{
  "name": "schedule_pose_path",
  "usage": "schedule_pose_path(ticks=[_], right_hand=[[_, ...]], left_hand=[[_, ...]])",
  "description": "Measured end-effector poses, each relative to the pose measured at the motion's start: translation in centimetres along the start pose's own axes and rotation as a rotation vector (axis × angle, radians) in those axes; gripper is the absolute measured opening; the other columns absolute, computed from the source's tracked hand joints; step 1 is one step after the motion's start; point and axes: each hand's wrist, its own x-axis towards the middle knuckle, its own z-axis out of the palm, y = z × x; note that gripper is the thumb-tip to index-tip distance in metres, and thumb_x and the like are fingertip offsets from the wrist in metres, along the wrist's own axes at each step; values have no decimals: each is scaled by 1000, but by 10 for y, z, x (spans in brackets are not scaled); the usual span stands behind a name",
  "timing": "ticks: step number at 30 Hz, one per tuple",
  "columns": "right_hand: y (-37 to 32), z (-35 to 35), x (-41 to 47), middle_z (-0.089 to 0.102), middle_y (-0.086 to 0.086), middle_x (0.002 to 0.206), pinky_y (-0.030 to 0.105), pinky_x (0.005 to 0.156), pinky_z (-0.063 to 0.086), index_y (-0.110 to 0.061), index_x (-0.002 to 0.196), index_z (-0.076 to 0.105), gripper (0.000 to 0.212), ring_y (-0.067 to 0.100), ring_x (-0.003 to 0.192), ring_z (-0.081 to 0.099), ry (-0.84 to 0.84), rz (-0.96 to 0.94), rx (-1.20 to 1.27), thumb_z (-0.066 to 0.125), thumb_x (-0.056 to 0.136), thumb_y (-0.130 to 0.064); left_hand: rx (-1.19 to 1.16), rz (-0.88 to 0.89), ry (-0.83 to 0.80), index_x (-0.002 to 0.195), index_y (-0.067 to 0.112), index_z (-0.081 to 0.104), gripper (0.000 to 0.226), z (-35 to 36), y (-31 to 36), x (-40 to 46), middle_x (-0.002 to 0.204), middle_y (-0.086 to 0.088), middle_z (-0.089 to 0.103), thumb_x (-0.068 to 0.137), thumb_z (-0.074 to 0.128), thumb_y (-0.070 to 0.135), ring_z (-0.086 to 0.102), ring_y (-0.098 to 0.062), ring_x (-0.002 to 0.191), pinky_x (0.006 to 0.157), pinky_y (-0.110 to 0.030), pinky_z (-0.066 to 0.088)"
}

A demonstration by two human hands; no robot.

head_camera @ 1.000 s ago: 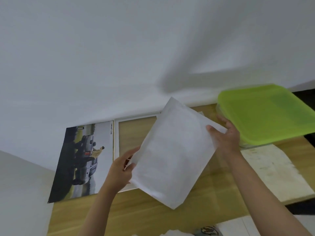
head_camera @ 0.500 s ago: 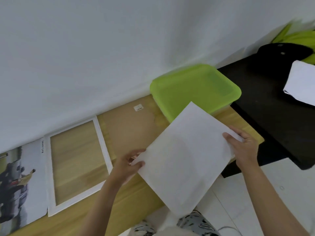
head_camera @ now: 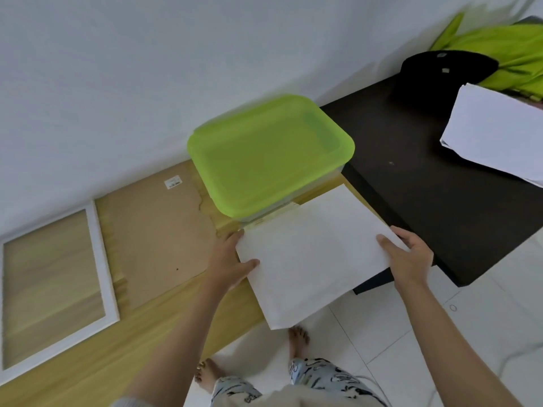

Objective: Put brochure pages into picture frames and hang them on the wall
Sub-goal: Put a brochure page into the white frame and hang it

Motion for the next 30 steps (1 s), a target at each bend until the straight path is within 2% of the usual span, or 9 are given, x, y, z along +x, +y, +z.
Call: schedule_pose_path(ticks=[4,8,12,16,18,21,23,30], right_hand=[[4,6,22,60,-5,101,29,74,52,-19,106,62,31,14,92,57,-48,-81,-134,75,79,-26],[5,15,37,60,-3,100,16,62,41,-15,106,60,32,13,90,56,-119,-163,-241,75,79,-24],[8,21,50,59,2,104,14,63,38,-13,108,60,28,14,92,53,-171,-223,-371,70,83,-20],[13,26,61,55,8,112,23,75,41,-12,113,63,28,14,93,48,-198,-293,-510,66,86,-20],[15,26,64,52,9,112,22,73,40,-11,116,64,30,15,93,44,-194,-340,-570,64,87,-17],[21,24,68,49,8,107,14,64,34,-11,117,65,30,16,90,43,-204,-393,-611,64,87,-15],[24,23,70,49,7,106,11,63,32,-10,116,65,30,16,89,43,-203,-396,-607,64,86,-15],[22,28,75,49,7,107,24,70,40,-13,116,66,32,17,90,43,-192,-399,-616,67,85,-21]], left_hand=[[223,18,46,140,19,37,79,2,4,13,143,1,38,72,74,35,36,-24,130,108,-44,32],[218,-26,85,140,19,38,77,4,8,17,141,-2,33,73,74,30,32,-27,130,109,-45,29],[242,-80,133,139,23,39,74,10,10,14,141,-5,27,74,73,32,26,-29,133,111,-45,25],[306,-71,151,139,22,39,66,15,10,10,138,-5,30,80,68,32,29,-29,130,108,-47,26],[355,-61,137,140,24,36,64,17,11,8,140,-2,29,83,64,34,28,-27,130,107,-47,27],[394,-54,101,143,25,30,68,19,13,7,142,1,25,84,60,41,25,-25,131,109,-46,25],[417,-55,79,145,26,25,72,20,14,8,143,2,23,84,57,47,23,-24,132,109,-45,24],[449,-111,72,146,28,19,71,21,21,13,148,5,18,87,53,47,21,-26,132,109,-45,25]])
